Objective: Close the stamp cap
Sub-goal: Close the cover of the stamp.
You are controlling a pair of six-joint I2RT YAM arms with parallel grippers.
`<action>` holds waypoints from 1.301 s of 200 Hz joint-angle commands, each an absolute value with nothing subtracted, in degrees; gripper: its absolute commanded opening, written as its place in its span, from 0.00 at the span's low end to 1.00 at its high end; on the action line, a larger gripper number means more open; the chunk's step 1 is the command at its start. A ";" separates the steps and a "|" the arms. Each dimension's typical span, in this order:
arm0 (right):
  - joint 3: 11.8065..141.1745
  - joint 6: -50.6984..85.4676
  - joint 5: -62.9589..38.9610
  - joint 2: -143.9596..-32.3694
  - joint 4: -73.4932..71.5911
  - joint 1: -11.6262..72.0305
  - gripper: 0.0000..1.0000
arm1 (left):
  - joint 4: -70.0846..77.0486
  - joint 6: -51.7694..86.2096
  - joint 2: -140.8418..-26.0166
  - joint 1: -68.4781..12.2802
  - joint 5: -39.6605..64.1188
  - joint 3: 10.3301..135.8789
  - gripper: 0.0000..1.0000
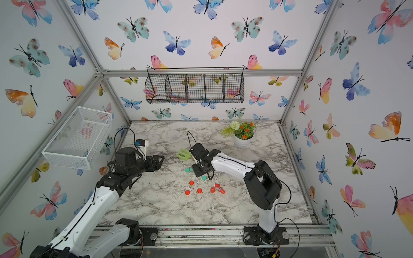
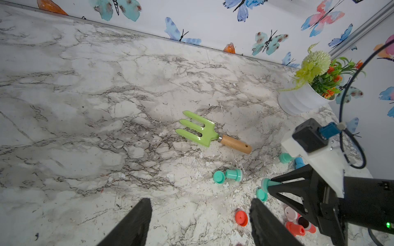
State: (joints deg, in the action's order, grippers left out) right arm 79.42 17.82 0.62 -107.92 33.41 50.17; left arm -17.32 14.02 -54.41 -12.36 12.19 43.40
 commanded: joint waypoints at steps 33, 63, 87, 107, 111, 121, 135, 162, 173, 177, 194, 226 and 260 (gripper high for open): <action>81.02 20.83 0.19 -110.03 40.17 49.05 0.06 | -15.55 14.51 -55.63 -12.04 15.36 43.42 0.75; 81.30 20.57 0.00 -111.10 40.78 48.78 0.06 | -15.54 14.33 -55.72 -12.02 14.96 43.51 0.75; 81.69 20.48 0.27 -111.63 41.05 48.85 0.06 | -15.56 14.24 -55.81 -11.87 14.58 43.64 0.75; 82.17 20.22 0.61 -112.38 41.47 48.78 0.06 | -15.55 14.24 -56.03 -11.65 14.72 43.68 0.75; 82.25 20.14 0.70 -112.48 41.49 48.78 0.06 | -15.49 14.24 -56.07 -11.60 14.76 43.68 0.75; 82.39 19.95 0.75 -112.75 41.64 48.79 0.06 | -15.53 14.24 -56.15 -11.52 14.77 43.68 0.75; 82.53 19.78 0.95 -113.17 41.81 48.85 0.06 | -15.55 14.24 -56.21 -11.38 14.77 43.73 0.75; 82.53 19.69 0.97 -113.55 42.01 48.80 0.06 | -15.55 14.24 -56.34 -10.90 15.11 43.77 0.75; 82.52 19.69 0.90 -113.65 42.18 48.78 0.06 | -15.52 14.24 -56.34 -10.81 15.20 43.77 0.75; 82.48 19.69 0.88 -113.65 42.21 48.78 0.06 | -15.53 14.24 -56.34 -10.73 15.20 43.77 0.75; 82.48 19.68 0.88 -113.60 42.34 48.78 0.06 | -15.53 14.24 -56.34 -10.65 15.29 43.77 0.75; 82.46 19.51 0.96 -113.54 42.89 48.78 0.07 | -15.56 14.24 -56.34 -10.55 15.38 43.77 0.75; 82.22 19.34 0.66 -113.82 43.42 48.83 0.08 | -15.56 14.24 -56.17 -10.46 15.49 43.77 0.75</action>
State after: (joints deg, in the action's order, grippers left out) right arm 81.32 19.86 0.25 -113.01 41.43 48.84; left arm -16.49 14.39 -56.16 -10.92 13.93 43.22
